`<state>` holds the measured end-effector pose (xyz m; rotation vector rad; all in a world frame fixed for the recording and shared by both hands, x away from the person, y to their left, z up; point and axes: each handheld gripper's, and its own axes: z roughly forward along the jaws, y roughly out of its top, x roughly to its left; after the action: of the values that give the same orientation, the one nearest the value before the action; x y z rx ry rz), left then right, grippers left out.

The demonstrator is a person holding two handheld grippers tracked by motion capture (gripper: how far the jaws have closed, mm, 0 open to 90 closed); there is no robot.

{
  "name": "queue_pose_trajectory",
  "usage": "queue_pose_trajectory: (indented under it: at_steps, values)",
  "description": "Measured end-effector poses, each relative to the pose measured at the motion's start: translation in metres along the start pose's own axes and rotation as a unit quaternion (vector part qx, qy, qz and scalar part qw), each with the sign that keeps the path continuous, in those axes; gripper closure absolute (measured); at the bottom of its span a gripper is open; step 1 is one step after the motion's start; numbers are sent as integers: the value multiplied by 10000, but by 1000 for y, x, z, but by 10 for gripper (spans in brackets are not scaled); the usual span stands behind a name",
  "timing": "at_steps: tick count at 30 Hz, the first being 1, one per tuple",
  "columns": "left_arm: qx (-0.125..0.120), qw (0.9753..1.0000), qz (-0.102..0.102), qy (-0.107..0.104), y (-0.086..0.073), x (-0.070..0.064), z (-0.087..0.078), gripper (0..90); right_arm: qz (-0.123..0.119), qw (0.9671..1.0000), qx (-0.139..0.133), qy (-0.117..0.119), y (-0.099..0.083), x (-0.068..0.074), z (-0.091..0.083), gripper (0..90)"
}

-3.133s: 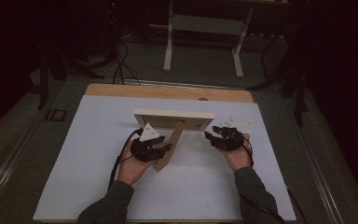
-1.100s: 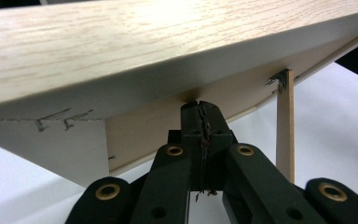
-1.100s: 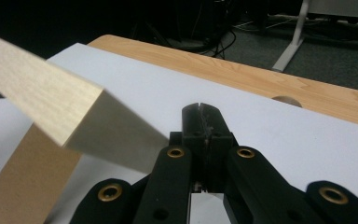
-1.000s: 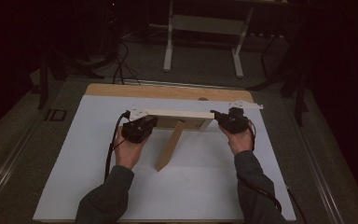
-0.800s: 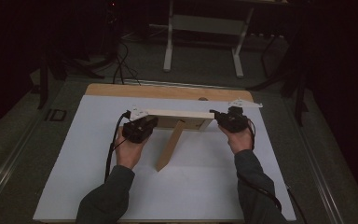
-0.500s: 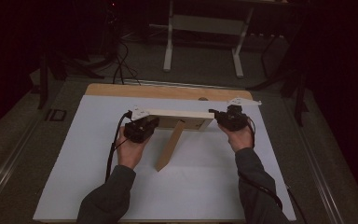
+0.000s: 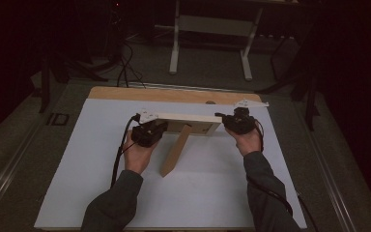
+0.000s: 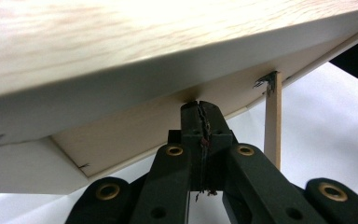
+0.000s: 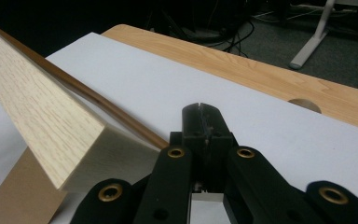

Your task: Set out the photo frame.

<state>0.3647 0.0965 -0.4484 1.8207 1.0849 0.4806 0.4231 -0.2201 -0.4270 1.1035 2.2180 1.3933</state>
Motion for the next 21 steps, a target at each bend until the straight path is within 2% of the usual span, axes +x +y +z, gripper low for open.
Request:
queue_pose_trajectory:
  at_steps: [8,21]
  values:
    - [-44,10000,-28,-45,5,-3,1,900,-64,10000,19,38,-2,4,-1,900]
    - [-7,9999,69,-101,11,-9,4,900,-175,9998,27,65,-3,8,-5,900]
